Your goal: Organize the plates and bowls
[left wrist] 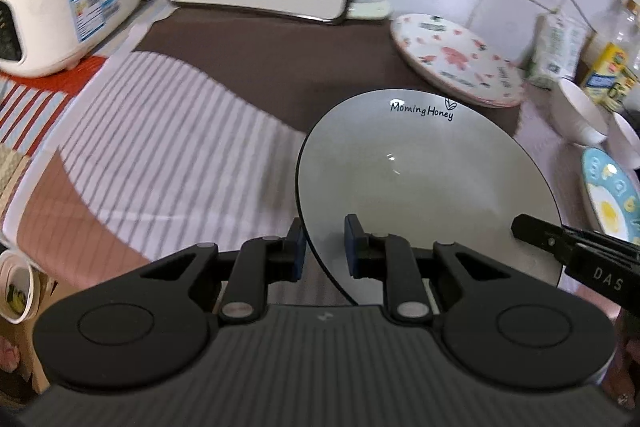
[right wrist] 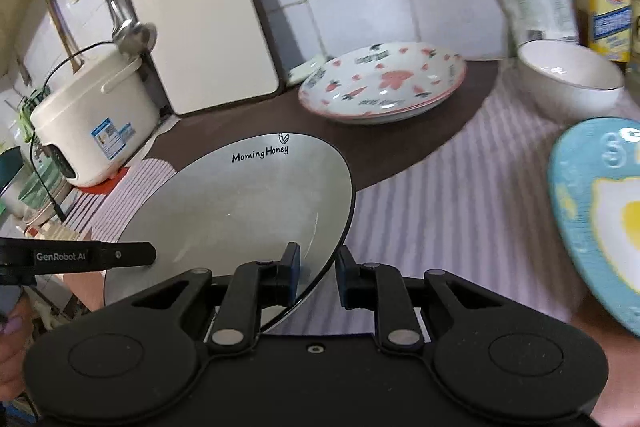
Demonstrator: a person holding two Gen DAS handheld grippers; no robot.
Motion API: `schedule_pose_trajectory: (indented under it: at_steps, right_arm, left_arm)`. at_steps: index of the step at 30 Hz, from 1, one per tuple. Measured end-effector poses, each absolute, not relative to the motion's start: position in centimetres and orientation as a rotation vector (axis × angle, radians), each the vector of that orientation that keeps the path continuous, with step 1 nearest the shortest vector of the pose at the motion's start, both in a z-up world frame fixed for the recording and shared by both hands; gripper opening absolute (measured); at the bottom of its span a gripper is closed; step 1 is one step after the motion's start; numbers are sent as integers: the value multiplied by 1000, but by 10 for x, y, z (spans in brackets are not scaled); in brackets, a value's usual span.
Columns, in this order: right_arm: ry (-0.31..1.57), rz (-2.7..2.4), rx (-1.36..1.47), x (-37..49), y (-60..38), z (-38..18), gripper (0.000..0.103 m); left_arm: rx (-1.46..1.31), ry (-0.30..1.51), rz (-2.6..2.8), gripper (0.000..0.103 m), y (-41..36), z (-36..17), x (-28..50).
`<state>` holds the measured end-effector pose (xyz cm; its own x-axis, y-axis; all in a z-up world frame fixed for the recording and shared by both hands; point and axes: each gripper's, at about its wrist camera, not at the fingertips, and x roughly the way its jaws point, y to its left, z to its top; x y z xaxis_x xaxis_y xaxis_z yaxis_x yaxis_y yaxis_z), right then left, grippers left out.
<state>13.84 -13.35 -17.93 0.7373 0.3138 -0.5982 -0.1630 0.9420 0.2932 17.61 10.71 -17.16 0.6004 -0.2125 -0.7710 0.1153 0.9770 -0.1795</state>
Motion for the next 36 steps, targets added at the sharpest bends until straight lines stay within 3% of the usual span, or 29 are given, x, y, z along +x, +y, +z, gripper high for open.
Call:
schedule_pose_trajectory:
  at_steps: [13,30,36]
  right_arm:
    - [666,156,248,105,-196,-179,24]
    - [654,115,130,132,-200,-192,24]
    - [707,76,23,137,-187,-190,33]
  left_arm:
    - [-41,904,-312,18,36,-171,176]
    - [-96,956,-314,18,23,-197,201]
    - [-81,971,-290,19,18,-197,198]
